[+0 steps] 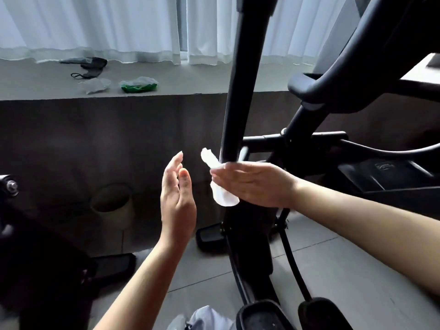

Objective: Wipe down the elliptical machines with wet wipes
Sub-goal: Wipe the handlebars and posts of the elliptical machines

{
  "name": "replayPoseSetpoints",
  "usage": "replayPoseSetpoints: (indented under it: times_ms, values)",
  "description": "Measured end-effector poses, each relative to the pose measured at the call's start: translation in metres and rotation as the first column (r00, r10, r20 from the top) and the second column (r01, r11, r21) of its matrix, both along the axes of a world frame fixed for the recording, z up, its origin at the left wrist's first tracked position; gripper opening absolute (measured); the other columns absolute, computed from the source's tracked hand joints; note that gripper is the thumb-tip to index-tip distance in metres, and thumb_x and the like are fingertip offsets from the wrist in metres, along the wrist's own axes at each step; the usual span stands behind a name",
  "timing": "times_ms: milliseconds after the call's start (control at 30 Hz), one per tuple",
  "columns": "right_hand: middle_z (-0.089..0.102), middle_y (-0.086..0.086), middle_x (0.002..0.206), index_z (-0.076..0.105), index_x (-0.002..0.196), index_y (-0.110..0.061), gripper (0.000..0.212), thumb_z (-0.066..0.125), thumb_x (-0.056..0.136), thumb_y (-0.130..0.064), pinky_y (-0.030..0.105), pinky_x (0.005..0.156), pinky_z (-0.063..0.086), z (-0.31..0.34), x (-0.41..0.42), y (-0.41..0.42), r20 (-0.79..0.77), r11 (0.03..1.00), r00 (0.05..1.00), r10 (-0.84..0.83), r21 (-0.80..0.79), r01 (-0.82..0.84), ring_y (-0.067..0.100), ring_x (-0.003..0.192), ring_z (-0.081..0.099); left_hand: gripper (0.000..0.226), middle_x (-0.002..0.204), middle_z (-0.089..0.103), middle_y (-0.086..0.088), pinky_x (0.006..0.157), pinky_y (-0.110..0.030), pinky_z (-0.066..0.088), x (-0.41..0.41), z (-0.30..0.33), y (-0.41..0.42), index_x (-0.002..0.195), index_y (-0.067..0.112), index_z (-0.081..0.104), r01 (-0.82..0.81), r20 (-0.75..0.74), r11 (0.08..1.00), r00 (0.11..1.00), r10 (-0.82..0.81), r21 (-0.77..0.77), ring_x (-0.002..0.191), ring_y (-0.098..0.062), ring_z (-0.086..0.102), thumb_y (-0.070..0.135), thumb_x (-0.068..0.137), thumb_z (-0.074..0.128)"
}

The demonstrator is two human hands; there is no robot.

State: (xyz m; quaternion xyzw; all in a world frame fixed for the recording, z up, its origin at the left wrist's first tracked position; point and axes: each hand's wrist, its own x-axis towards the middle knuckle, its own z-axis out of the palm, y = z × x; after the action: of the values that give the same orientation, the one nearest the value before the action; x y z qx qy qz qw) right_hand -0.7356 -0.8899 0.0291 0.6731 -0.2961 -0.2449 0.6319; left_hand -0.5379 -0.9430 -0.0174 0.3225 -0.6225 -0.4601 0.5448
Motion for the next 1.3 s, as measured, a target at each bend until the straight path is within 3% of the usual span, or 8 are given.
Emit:
replayPoseSetpoints:
  times_ms: [133,300,400,533,767,1000,1167,1300]
  values:
    - [0.061,0.011,0.134,0.063,0.127,-0.004,0.039,0.044,0.106,-0.031,0.041,0.115,0.032,0.094,0.01,-0.01,0.424,0.975,0.879,0.217,-0.139,-0.174,0.025,0.131,0.051,0.044,0.142,0.051,0.0,0.103,-0.009,0.035,-0.006,0.001,-0.002,0.139,0.018,0.046,0.028,0.003,1.0,1.0,-0.028,-0.005,0.127,0.003,0.046,0.035,0.101,0.033]
    - [0.072,0.006,0.112,0.075,0.101,-0.009,0.028,0.053,0.1,-0.027,0.033,0.109,0.037,0.087,0.026,-0.017,0.488,0.97,0.842,0.229,-0.187,-0.156,0.024,0.122,0.058,0.045,0.143,0.048,0.003,0.097,-0.002,0.032,-0.002,0.006,-0.008,0.14,0.019,0.044,0.041,-0.021,0.999,0.999,-0.042,-0.026,0.127,0.001,0.047,0.035,0.1,0.032]
    - [0.069,0.01,0.119,0.073,0.109,-0.006,0.024,0.056,0.096,-0.018,0.035,0.112,0.037,0.023,0.022,-0.014,0.304,0.998,0.951,0.064,0.006,-0.069,0.025,0.121,0.059,0.048,0.144,0.048,0.0,0.099,-0.003,0.032,0.008,0.004,-0.015,0.142,0.013,0.043,0.006,-0.015,0.998,1.0,-0.007,-0.065,0.129,-0.005,0.045,0.034,0.101,0.032]
    - [0.063,0.006,0.132,0.068,0.123,-0.01,0.053,0.024,0.096,0.002,0.046,0.121,0.006,-0.028,0.011,0.0,0.059,0.98,0.984,-0.169,0.12,0.161,0.019,0.13,0.052,0.046,0.143,0.048,0.004,0.099,-0.003,0.031,0.015,0.001,-0.017,0.14,0.02,0.045,-0.003,-0.018,0.997,1.0,0.001,-0.073,0.131,-0.005,0.045,0.038,0.099,0.033]
    - [0.065,0.008,0.129,0.068,0.122,-0.006,0.03,0.051,0.104,-0.024,0.04,0.113,0.034,0.091,0.018,-0.004,0.427,0.976,0.878,0.218,-0.089,-0.199,0.023,0.127,0.055,0.038,0.135,0.057,0.005,0.104,-0.014,0.038,0.004,0.006,0.002,0.133,0.026,0.051,0.071,-0.058,0.997,0.996,-0.072,-0.019,0.126,-0.002,0.051,0.034,0.099,0.038]
    - [0.063,0.014,0.13,0.07,0.103,-0.006,0.035,0.051,0.102,-0.036,0.043,0.114,0.034,0.102,0.034,-0.007,0.545,0.97,0.807,0.229,-0.197,-0.143,0.028,0.13,0.053,0.036,0.122,0.064,0.002,0.102,-0.02,0.042,0.009,-0.003,0.012,0.123,0.012,0.061,0.042,-0.091,0.998,0.995,-0.045,-0.036,0.118,-0.009,0.058,0.03,0.098,0.043]
    - [0.055,0.014,0.14,0.062,0.127,-0.004,0.033,0.048,0.099,-0.014,0.043,0.117,0.026,0.02,0.017,-0.007,0.34,0.997,0.937,0.081,-0.032,-0.074,0.025,0.134,0.048,0.025,0.119,0.065,0.003,0.099,-0.018,0.041,0.013,-0.013,0.01,0.116,0.028,0.061,0.045,-0.052,0.999,0.998,-0.045,-0.015,0.116,-0.009,0.059,0.03,0.098,0.043]
    - [0.035,0.007,0.155,0.04,0.145,-0.006,0.056,0.011,0.098,-0.001,0.051,0.12,-0.005,-0.034,-0.003,0.0,-0.027,0.983,0.984,-0.176,0.052,0.177,0.019,0.145,0.029,0.023,0.117,0.065,0.001,0.094,-0.012,0.04,0.018,-0.013,0.01,0.113,0.03,0.061,0.071,-0.033,0.997,0.997,-0.072,-0.035,0.113,-0.006,0.06,0.028,0.098,0.044]
